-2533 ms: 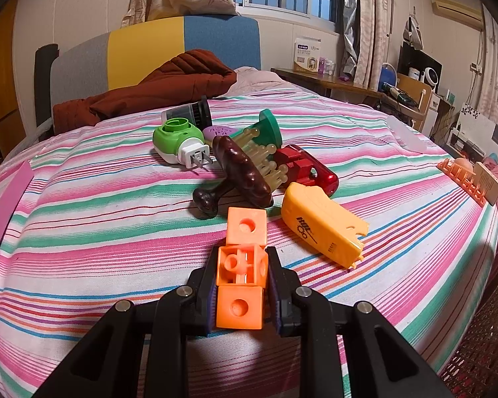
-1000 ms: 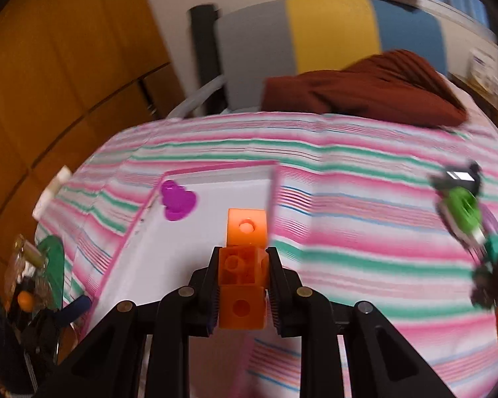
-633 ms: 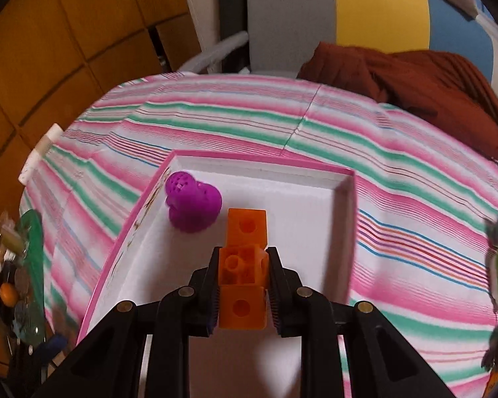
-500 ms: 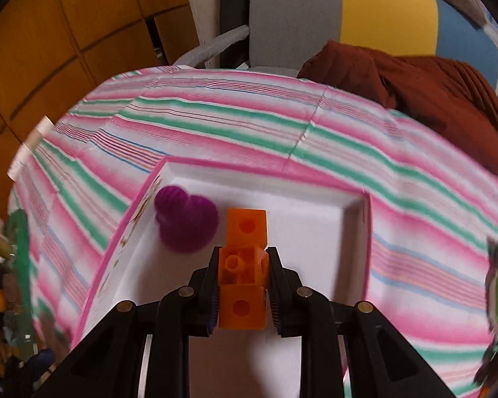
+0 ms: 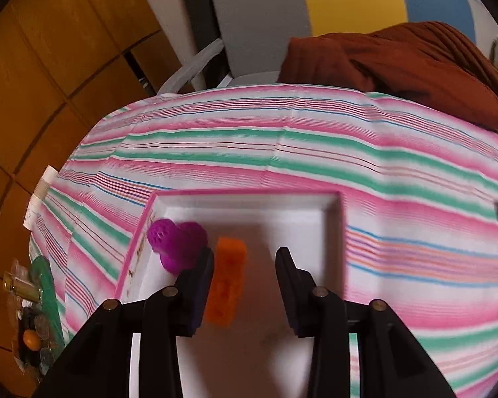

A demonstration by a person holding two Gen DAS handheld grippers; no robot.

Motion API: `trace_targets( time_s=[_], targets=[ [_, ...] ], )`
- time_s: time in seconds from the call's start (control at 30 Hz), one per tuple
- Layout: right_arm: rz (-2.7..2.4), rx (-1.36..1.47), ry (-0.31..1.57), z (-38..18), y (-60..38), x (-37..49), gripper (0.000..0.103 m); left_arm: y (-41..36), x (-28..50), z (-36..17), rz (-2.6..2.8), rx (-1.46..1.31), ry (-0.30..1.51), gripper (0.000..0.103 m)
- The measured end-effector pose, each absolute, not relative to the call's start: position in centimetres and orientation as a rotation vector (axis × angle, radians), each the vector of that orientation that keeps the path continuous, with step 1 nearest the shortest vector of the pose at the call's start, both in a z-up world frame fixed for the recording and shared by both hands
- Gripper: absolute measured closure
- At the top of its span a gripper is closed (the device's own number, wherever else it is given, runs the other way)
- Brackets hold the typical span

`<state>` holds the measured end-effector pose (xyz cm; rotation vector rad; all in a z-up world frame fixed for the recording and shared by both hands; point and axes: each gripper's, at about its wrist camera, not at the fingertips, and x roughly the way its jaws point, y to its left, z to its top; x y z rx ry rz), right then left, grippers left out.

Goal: Organize rigid objects
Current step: 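Carry the orange blocks into the tray and open the right tool, then move the right tool back over the toy cluster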

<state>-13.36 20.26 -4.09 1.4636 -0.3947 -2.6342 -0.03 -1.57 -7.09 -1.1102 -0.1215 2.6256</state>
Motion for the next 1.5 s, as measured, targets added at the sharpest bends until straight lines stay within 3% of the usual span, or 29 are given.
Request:
trace_targets(
  time_s=[0.3,0.73,1.5],
  targets=[
    [-2.727,1.34,-0.285,-1.8,21.3,-7.7,0.065,-0.9,0.7,-6.9,2.613,-1.111,-0.118,0.002],
    [-2.853,1.316,-0.288,-2.2,24.4,-0.6,0.065,0.8,2.4,-6.2,2.603,-1.074,-0.065,0.001],
    [-3.088,1.449,-0.5,-4.9,35.1,8.6,0.065,6.8,4.8,-4.0,2.497,-0.969,0.036,0.0]
  ],
)
